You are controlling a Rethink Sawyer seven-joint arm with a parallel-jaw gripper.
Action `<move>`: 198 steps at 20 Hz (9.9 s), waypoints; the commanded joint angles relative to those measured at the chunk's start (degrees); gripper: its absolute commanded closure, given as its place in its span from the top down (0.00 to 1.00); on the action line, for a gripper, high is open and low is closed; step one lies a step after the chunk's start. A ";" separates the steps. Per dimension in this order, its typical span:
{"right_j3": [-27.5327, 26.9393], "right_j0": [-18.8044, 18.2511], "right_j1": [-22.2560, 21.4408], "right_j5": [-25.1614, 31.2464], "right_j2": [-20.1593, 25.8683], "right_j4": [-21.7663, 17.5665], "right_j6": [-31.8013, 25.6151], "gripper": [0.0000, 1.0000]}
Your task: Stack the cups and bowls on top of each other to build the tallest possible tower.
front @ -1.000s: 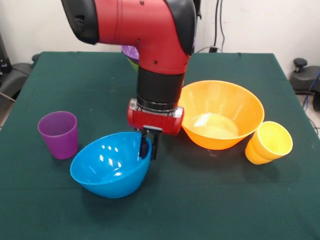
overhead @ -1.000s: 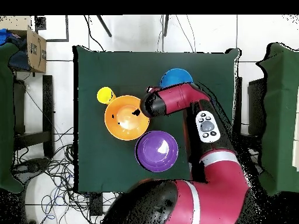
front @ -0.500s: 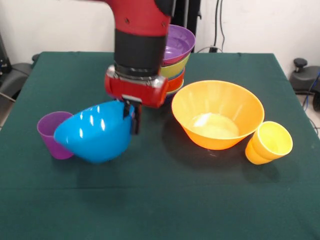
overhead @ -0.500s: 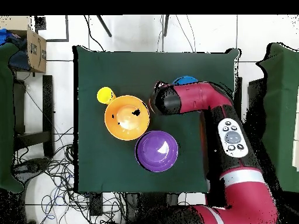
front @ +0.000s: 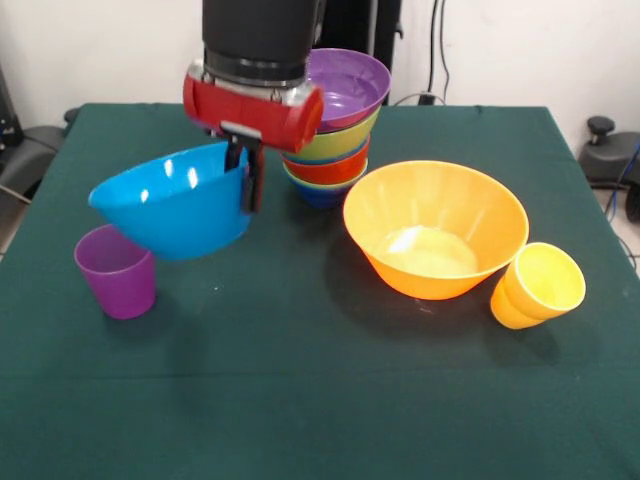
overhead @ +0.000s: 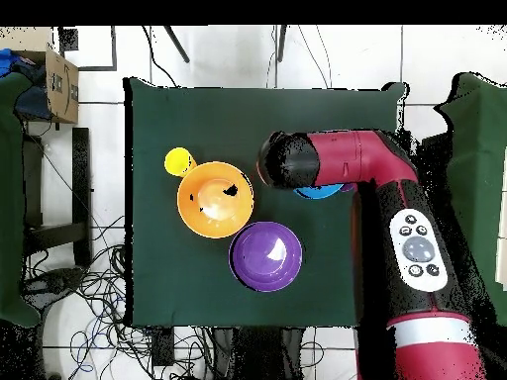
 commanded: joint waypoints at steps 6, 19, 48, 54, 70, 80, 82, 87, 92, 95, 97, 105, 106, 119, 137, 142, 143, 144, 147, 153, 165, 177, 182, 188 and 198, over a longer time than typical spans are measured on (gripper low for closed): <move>6.26 0.82 -7.93 14.44 4.12 3.35 -13.69 0.00; 12.47 2.91 -15.39 21.03 1.60 6.97 -6.70 0.00; 17.62 15.40 -12.56 16.74 -11.03 7.84 10.04 0.00; 16.85 18.02 -11.22 17.32 -14.28 7.34 10.88 0.00; 14.00 24.83 -2.31 7.95 -22.18 8.25 16.23 0.00; 13.51 26.96 -1.27 6.76 -24.96 10.81 15.36 0.00; 13.41 27.30 -1.25 6.84 -25.36 11.26 15.19 0.00; 13.38 28.29 -0.83 6.24 -26.27 12.18 15.36 0.00; 13.59 29.25 -1.00 6.32 -27.20 13.36 15.16 0.00; 13.20 29.91 -0.46 6.01 -27.81 14.11 15.46 0.00; 13.22 30.42 -0.16 5.65 -28.26 14.53 15.75 0.00; 13.10 32.52 0.89 4.60 -30.11 16.50 16.18 0.00; 13.03 32.66 1.05 4.48 -30.29 16.72 16.11 0.00; 13.45 35.03 4.28 -1.94 -32.89 18.64 16.36 0.00; 13.67 36.11 5.87 -2.99 -34.70 22.82 14.54 0.00; 13.65 36.54 5.95 -2.86 -35.17 23.70 14.32 0.00; 13.64 36.61 5.94 -2.78 -35.21 23.93 14.30 0.00; 13.62 36.68 5.94 -2.71 -35.25 24.16 14.27 0.00; 13.55 36.93 6.29 -3.02 -35.44 24.66 14.35 0.00; 13.01 37.38 6.71 -2.71 -36.07 25.61 14.03 0.00; 12.64 38.43 7.17 -3.03 -37.22 25.60 13.54 0.00; 11.68 39.15 7.72 -2.50 -38.35 25.72 13.55 1.00; 11.64 39.21 7.49 -1.79 -38.56 25.89 13.05 1.00; 12.21 39.06 6.62 -2.20 -38.46 26.38 12.99 1.00; 12.10 36.97 3.54 -2.99 -35.66 29.61 10.32 1.00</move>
